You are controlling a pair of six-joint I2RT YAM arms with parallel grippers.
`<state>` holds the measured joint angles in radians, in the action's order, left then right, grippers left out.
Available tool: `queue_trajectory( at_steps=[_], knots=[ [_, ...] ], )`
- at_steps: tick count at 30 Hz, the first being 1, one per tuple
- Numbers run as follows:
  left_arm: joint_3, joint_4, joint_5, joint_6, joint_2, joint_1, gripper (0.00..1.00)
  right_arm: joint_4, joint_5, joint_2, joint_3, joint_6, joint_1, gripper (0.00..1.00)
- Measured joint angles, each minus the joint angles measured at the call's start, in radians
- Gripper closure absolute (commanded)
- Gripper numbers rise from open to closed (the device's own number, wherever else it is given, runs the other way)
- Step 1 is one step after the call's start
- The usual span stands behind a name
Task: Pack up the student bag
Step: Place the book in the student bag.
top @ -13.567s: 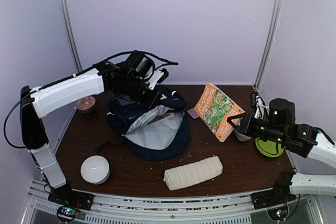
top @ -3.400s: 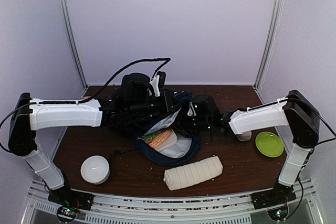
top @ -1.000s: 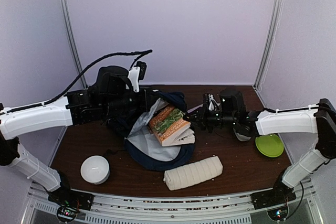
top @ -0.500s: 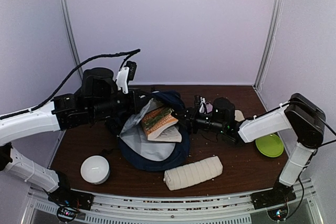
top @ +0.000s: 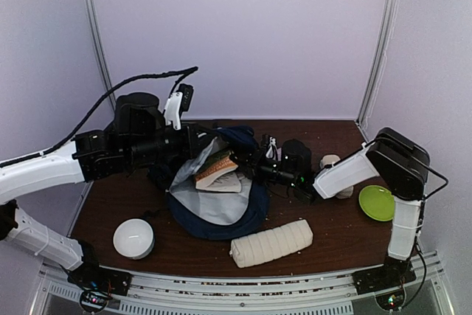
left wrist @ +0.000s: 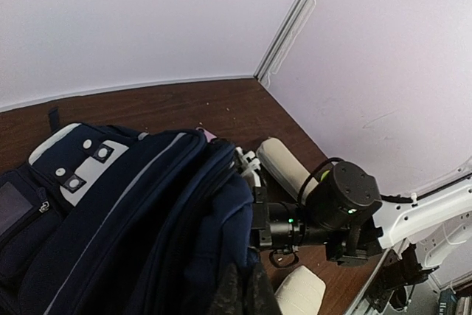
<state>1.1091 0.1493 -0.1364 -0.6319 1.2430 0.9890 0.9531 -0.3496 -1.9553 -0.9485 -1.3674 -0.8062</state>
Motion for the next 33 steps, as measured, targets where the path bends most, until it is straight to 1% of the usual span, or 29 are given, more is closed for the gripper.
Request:
queue_trajectory(
  at_steps=[15, 21, 25, 28, 29, 33],
  knots=[
    [0.021, -0.054, 0.056, -0.028, 0.069, -0.002, 1.0, -0.101, 0.029, -0.224, -0.254, -0.003, -0.05, 1.0],
    [0.027, -0.074, 0.067, -0.029, 0.1, -0.002, 1.0, -0.172, -0.013, -0.286, -0.362, -0.016, -0.067, 1.0],
    [0.026, -0.076, 0.068, -0.032, 0.1, -0.007, 1.0, -0.257, -0.051, -0.294, -0.409, -0.006, -0.074, 0.99],
    [0.019, -0.082, 0.068, -0.034, 0.1, -0.007, 1.0, -0.315, -0.079, -0.294, -0.426, 0.013, -0.075, 0.72],
    [0.014, -0.088, 0.067, -0.034, 0.1, -0.007, 1.0, -0.327, -0.084, -0.294, -0.427, 0.016, -0.074, 0.65],
    [-0.022, -0.111, 0.068, -0.035, 0.094, -0.007, 1.0, -0.392, -0.1, -0.275, -0.409, 0.048, -0.073, 0.51]
  ],
)
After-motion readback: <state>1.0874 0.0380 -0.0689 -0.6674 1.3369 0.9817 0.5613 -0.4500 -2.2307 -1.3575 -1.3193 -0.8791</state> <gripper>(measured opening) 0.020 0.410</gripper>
